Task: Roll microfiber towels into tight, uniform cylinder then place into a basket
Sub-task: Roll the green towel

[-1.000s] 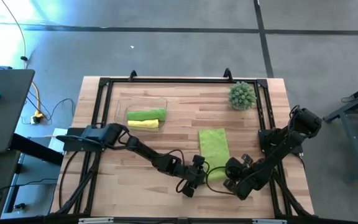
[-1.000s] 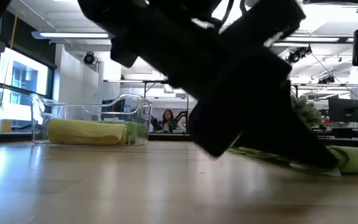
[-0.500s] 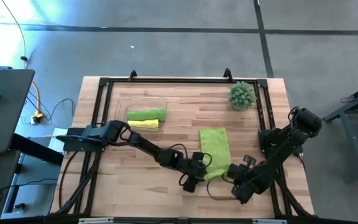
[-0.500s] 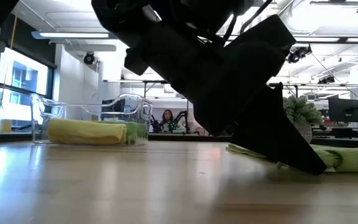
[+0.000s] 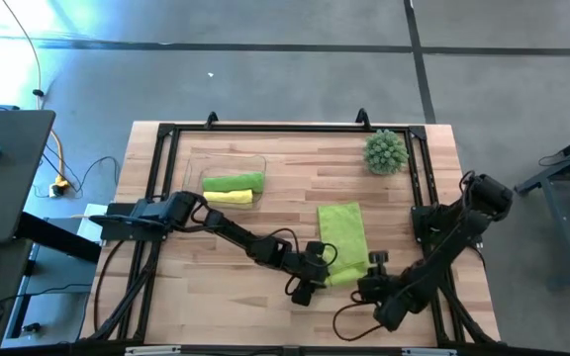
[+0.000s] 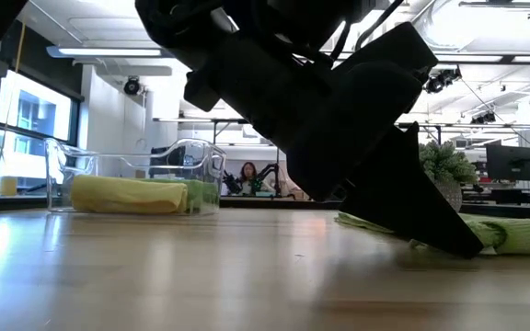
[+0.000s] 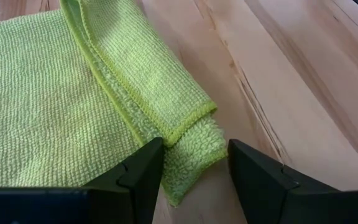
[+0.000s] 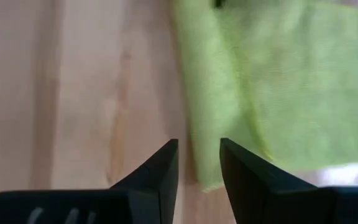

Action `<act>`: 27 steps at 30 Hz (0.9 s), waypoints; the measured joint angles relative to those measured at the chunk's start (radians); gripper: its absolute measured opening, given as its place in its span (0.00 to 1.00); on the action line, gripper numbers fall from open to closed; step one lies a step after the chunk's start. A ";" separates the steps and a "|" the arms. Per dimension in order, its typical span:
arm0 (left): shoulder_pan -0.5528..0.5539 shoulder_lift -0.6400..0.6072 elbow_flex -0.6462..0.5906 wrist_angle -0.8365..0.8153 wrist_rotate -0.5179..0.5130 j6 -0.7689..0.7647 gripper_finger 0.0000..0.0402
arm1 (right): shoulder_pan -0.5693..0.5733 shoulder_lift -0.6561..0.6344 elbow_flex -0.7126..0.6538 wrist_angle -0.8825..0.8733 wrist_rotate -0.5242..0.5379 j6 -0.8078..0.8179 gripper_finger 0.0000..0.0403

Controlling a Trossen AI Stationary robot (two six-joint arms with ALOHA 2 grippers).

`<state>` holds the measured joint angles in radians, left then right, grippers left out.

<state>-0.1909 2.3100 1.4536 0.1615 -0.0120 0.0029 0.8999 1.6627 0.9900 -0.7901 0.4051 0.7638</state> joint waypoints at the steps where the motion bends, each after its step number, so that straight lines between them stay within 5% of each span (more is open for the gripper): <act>1: 0.000 0.000 0.000 0.000 0.000 0.000 0.43 | -0.008 0.000 -0.011 0.027 -0.017 -0.021 0.27; 16: -0.001 0.000 0.000 -0.003 0.000 0.000 0.43 | -0.062 -0.005 -0.172 0.181 -0.074 -0.039 0.46; 27: -0.056 -0.064 0.034 -0.084 -0.134 0.129 0.43 | -0.024 -0.016 -0.277 0.301 -0.066 0.253 0.20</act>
<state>-0.2469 2.2463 1.4872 0.0774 -0.1459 0.1317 0.8764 1.6466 0.7131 -0.4892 0.3396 1.0163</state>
